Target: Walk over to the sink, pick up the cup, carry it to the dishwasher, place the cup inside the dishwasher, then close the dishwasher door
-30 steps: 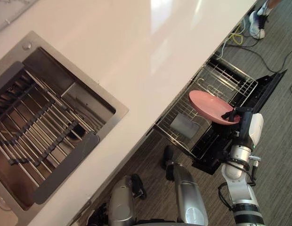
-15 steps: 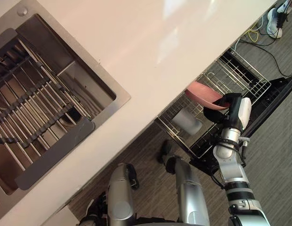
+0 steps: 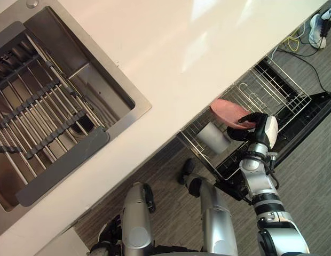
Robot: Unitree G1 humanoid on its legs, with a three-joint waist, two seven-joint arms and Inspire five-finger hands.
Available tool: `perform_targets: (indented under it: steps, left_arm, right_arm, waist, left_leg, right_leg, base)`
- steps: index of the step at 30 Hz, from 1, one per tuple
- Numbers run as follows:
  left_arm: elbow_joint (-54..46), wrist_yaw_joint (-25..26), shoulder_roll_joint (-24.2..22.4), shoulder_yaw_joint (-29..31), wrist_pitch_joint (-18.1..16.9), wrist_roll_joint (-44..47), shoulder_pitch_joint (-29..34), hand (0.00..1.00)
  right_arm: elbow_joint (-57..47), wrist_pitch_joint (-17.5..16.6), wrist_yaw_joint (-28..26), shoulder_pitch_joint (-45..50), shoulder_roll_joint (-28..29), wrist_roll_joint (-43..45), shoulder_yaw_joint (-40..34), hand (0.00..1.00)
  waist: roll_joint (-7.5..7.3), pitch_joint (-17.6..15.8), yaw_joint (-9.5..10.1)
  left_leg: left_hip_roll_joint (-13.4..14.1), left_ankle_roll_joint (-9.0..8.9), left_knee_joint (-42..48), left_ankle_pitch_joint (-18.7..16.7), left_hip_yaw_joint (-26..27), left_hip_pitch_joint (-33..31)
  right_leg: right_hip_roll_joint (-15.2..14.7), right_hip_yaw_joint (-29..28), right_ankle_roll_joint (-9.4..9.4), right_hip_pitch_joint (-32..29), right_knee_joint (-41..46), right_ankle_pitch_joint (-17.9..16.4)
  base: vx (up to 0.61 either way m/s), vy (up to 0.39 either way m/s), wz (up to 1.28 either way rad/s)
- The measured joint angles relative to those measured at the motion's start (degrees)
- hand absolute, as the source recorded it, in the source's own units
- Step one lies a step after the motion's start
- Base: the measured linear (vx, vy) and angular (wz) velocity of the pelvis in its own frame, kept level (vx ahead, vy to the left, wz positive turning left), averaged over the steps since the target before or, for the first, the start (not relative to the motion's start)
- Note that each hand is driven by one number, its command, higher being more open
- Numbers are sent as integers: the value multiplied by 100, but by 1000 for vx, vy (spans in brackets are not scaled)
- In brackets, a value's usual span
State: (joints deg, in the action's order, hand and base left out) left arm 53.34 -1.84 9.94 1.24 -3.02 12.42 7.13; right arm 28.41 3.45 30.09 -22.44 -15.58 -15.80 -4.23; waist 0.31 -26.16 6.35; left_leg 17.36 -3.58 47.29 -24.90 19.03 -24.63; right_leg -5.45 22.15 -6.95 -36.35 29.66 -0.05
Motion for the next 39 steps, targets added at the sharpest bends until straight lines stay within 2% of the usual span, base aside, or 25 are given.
perform_targets:
  steps: [4, 12, 16, 18, 20, 24, 30, 36, 39]
  left_arm:
    - [1, 1, -10, -9, 72, 0, 36, 100]
    - [96, 2, 43, -59, 123, -5, 191, 100]
    - [175, 1, 92, -56, 139, -10, 334, 100]
    - [337, 1, 99, -57, 156, -75, 432, 100]
    - [397, 1, 107, -52, 215, -200, 564, 100]
    - [570, -5, -2, -47, 230, -400, 891, 100]
    - [741, -57, -105, -53, 224, -582, 1129, 100]
    - [836, -68, -182, -52, 182, -690, 1254, 100]
    - [837, -67, -217, -50, 154, -689, 1322, 100]
  right_arm:
    - [-76, -12, 1, 37, 23, -3, 1, 100]
    - [-672, -157, -84, 565, 42, -28, -8, 100]
    - [-1324, -191, -395, 1182, 177, -217, -141, 100]
    - [-1634, -236, -590, 1594, 264, -283, -254, 100]
    - [-1864, -265, -746, 1927, 263, -291, -321, 100]
    - [-2641, -424, -1052, 2647, 291, -274, -612, 100]
    - [-3399, -832, -1076, 3337, 721, 311, -1234, 100]
    - [-3228, -895, -1035, 3824, 1221, 1175, -1939, 100]
    - [-2705, -897, -987, 4068, 1419, 1462, -2066, 100]
  waist:
    - [-25, 6, 1]
    - [-219, 69, -79]
    - [-422, 218, -139]
    - [-468, 439, -265]
    - [-472, 681, -392]
    - [-378, 1206, -586]
    - [-169, 1709, -669]
    - [-16, 1890, -751]
    - [39, 1916, -758]
  left_leg:
    - [-30, -10, -220, 78, 55, 248]
    - [-263, -5, -994, 325, 121, 820]
    - [-470, 45, -1546, 459, 95, 1205]
    - [-537, 45, -1864, 585, 101, 1426]
    - [-636, -44, -2208, 744, 132, 1648]
    - [-875, -70, -2981, 1001, 275, 2198]
    - [-1152, -3, -3656, 1145, 474, 2811]
    - [-1253, 23, -3952, 1161, 534, 3194]
    - [-1274, 23, -4071, 1161, 590, 3386]
  right_leg:
    - [45, -10, 21, 224, -199, 44]
    - [196, -36, 77, 822, -973, 298]
    - [351, -150, 144, 1230, -1560, 517]
    - [415, -154, 156, 1476, -1906, 631]
    - [416, -174, 197, 1659, -2139, 714]
    - [405, -296, 342, 2089, -2702, 939]
    - [397, -462, 474, 2636, -3372, 1276]
    - [389, -536, 511, 2897, -3452, 1303]
    - [402, -591, 517, 3019, -3454, 1297]
  base:
    - [-40, -1, -1]
    - [-9, -1, -1]
    - [46, 17, -13]
    - [119, 13, 0]
    - [156, 28, 2]
    - [129, 73, -6]
    - [74, 184, -10]
    - [42, 156, -5]
    - [22, 108, -8]
